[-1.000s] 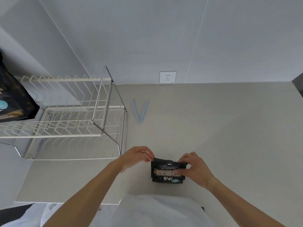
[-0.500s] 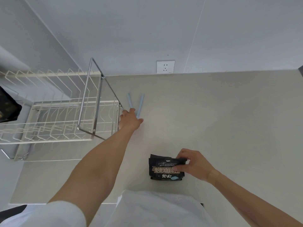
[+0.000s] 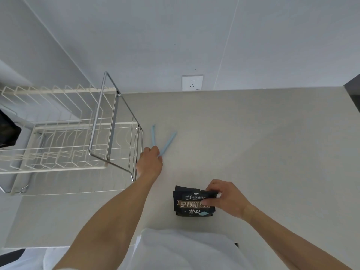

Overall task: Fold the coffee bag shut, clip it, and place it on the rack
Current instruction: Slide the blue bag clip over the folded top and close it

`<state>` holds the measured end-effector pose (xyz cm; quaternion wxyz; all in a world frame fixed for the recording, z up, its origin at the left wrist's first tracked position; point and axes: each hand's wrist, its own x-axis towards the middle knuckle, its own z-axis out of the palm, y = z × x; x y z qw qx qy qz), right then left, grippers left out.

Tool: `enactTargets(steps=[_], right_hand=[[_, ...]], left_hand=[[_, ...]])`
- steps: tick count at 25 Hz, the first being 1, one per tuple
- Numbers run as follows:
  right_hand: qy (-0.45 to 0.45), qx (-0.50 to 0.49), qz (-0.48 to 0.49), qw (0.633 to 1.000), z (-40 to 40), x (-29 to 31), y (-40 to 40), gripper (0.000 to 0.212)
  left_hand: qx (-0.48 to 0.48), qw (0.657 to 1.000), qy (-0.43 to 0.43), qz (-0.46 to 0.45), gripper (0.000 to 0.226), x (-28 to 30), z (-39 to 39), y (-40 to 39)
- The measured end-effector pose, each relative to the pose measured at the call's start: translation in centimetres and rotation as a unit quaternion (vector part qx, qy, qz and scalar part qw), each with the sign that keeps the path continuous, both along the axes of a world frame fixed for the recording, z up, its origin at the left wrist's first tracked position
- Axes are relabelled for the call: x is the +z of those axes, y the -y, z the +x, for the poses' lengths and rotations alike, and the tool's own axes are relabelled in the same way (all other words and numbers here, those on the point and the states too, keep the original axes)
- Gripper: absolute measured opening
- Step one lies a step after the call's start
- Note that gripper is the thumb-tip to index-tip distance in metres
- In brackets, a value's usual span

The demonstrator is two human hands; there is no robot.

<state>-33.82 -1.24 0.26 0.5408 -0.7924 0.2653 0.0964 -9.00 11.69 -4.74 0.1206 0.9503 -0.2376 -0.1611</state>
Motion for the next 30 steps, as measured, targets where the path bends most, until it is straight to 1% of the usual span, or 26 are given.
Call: enactTargets(steps=[2, 3, 5, 6, 8, 10, 13, 16, 20, 25, 28, 30], right_hand=[[0.013, -0.033, 0.025, 0.999, -0.3, -0.1, -0.3, 0.024], [0.019, -0.058, 0.038, 0.997, -0.4, -0.2, -0.5, 0.024], [0.024, -0.114, 0.054, 0.992, -0.8, -0.4, -1.1, 0.022], [0.023, -0.142, 0.064, 0.987, -0.9, -0.5, -1.4, 0.02], [0.028, -0.194, 0.097, 0.976, -1.2, -0.7, -2.0, 0.017], [0.045, -0.224, 0.124, 0.966, -1.4, -0.7, -2.5, 0.014], [0.053, -0.246, 0.145, 0.957, -1.5, -0.6, -2.9, 0.009], [0.052, -0.253, 0.154, 0.954, -1.5, -0.7, -3.0, 0.013], [0.062, -0.263, 0.153, 0.95, -1.4, -1.0, -3.1, 0.014], [0.074, -0.277, 0.157, 0.945, -1.6, -1.1, -3.4, 0.013], [0.076, -0.278, 0.156, 0.945, -1.7, -1.2, -3.6, 0.02], [0.081, -0.28, 0.169, 0.941, -1.6, -1.2, -3.7, 0.021]], left_hand=[[0.044, 0.995, -0.033, -0.079, 0.012, 0.6, -1.1, -1.1], [0.069, 0.988, -0.057, -0.129, 0.01, 1.2, -1.6, -1.6], [0.114, 0.962, -0.117, -0.22, 0.006, 2.7, -2.6, -3.0], [0.125, 0.949, -0.147, -0.251, 0.006, 3.5, -3.1, -3.9], [0.107, 0.932, -0.192, -0.288, 0.008, 5.1, -4.4, -6.0], [0.064, 0.922, -0.22, -0.312, 0.009, 6.4, -5.5, -7.9], [0.0, 0.917, -0.241, -0.317, 0.012, 7.6, -6.7, -9.9], [-0.067, 0.92, -0.23, -0.308, 0.014, 8.0, -7.5, -10.6], [-0.105, 0.912, -0.233, -0.32, 0.017, 7.6, -8.0, -10.6], [-0.09, 0.91, -0.25, -0.318, 0.016, 7.1, -8.3, -9.6], [-0.067, 0.91, -0.268, -0.309, 0.018, 6.8, -8.7, -8.9], [-0.053, 0.909, -0.272, -0.31, 0.02, 6.6, -8.9, -8.5]])
